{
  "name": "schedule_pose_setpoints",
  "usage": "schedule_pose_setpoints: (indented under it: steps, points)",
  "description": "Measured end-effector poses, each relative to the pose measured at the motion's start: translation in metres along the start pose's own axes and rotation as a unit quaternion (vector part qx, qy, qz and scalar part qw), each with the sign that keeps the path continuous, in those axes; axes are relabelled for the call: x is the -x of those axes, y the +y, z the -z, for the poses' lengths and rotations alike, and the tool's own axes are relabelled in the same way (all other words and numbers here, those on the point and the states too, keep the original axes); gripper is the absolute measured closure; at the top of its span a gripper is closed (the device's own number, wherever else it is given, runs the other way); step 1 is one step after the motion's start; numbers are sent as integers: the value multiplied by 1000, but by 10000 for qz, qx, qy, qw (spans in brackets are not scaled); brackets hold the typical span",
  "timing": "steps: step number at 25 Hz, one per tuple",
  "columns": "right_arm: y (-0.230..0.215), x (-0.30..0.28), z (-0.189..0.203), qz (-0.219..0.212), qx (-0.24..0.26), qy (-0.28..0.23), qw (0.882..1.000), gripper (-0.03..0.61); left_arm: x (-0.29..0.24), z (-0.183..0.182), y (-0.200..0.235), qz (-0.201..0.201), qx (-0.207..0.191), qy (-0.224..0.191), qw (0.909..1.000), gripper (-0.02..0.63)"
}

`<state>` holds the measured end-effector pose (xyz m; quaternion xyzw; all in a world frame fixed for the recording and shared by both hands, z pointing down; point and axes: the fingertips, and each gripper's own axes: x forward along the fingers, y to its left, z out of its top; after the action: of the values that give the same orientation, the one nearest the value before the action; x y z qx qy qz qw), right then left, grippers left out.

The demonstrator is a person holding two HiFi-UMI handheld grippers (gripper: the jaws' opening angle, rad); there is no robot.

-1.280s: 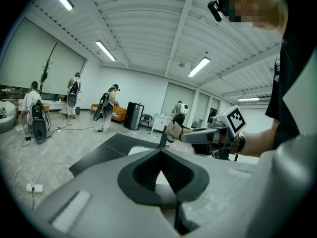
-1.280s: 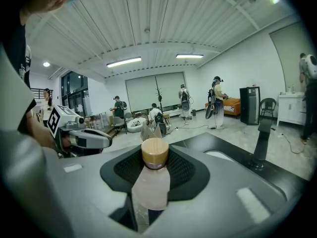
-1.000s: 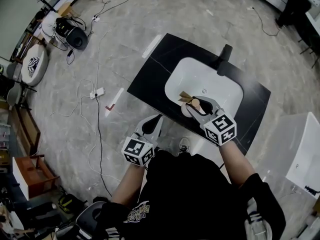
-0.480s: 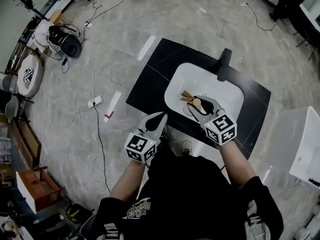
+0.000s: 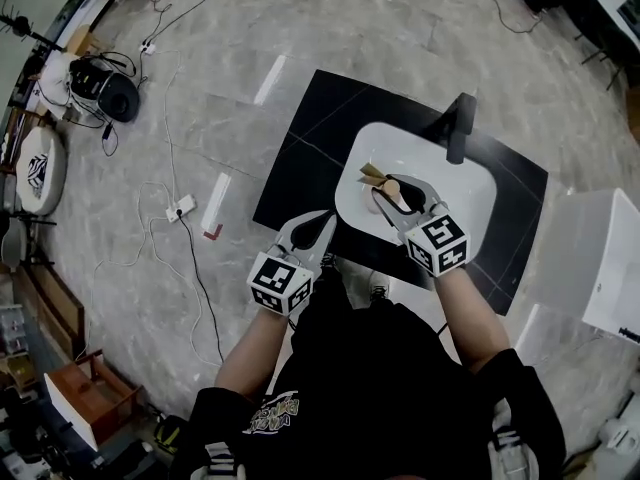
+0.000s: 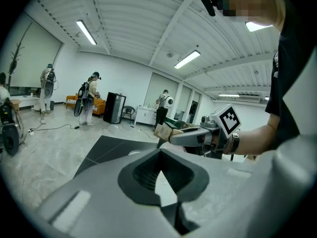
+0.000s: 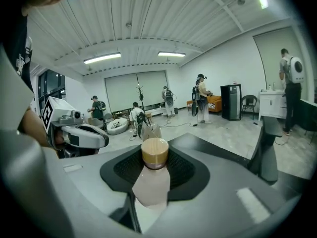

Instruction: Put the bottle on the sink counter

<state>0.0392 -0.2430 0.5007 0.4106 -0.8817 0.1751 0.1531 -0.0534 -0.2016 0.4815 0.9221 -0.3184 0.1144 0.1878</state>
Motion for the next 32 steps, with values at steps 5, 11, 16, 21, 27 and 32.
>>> schedule_pose_setpoints:
  steps: [5,11,16,21,27,32]
  points:
    - [-10,-26,-2,172,-60,33,9998,414,-8,4,26,107,-61,104,9999,613]
    - [-24,-61,-4,352,-39,122,9993,414,-17,1,53,221,-131,138,9996,614]
    - [-41,-93,-2,490,-93,193,9986,414,-25,1,69,343,-148,169,9992,614]
    - [-54,-121,-1,588,-145,242,9979,414,-30,3,86,471,-139,215,9986,613]
    - [-69,-151,2,748,-217,267,9966,414,-36,6,104,623,-145,271,9976,614]
    - [-82,-173,2,862,-225,300,9956,414,-38,12,115,718,-110,363,9967,614]
